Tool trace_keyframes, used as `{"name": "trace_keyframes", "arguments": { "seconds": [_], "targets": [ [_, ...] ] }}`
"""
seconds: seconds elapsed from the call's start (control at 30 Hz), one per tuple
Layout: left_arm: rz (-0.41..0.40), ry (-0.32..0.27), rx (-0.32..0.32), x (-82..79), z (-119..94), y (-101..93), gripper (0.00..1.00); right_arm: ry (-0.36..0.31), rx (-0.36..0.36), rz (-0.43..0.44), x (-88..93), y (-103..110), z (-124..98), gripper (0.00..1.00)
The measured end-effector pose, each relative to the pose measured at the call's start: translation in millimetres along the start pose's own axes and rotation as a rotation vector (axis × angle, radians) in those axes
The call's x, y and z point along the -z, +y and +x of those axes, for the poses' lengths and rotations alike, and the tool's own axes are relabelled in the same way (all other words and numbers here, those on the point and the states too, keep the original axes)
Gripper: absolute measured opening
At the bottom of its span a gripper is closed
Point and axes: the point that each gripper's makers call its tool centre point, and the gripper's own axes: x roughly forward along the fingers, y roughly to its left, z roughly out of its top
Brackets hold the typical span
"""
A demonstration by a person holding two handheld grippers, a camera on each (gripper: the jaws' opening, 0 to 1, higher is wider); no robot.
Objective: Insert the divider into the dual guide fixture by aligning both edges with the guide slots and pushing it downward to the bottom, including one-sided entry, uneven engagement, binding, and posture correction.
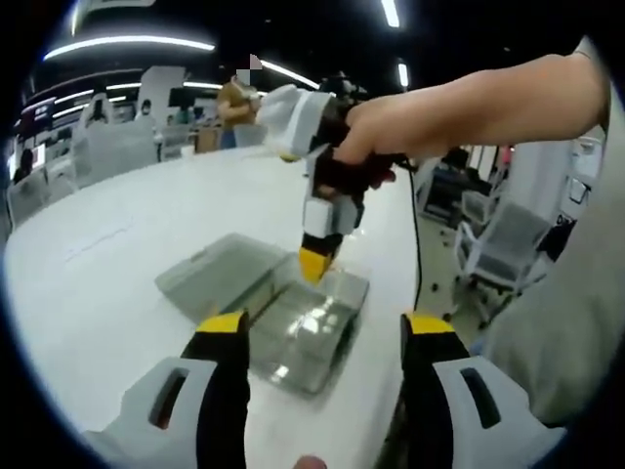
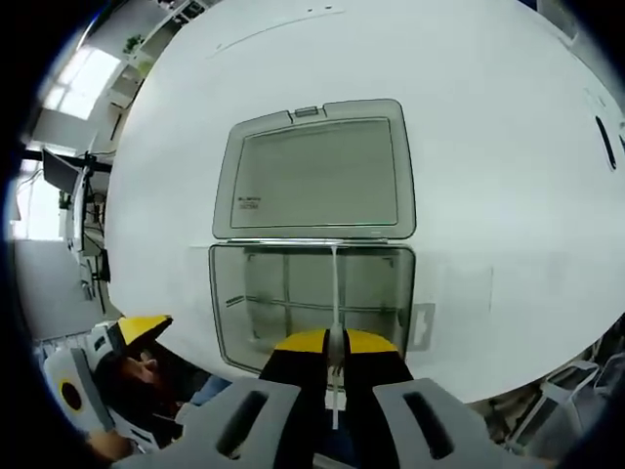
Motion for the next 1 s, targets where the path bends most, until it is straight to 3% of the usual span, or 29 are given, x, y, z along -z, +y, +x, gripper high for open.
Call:
{"name": "trace_keyframes", "arguments": {
  "seconds": [0.63,1.0],
  "targets": [
    [-0.009,0.009,-0.006,3.9,-1.5,0.9,0.61,0.011,0.002,-0.002,-4.1,-3.0,8.8,0.0],
    [-0.016,0.007,-0.012,4.6,-2.7,2.3,0.61,0.028,0.006,0.003,3.7,-0.5,8.3,0.0]
  ]
}}
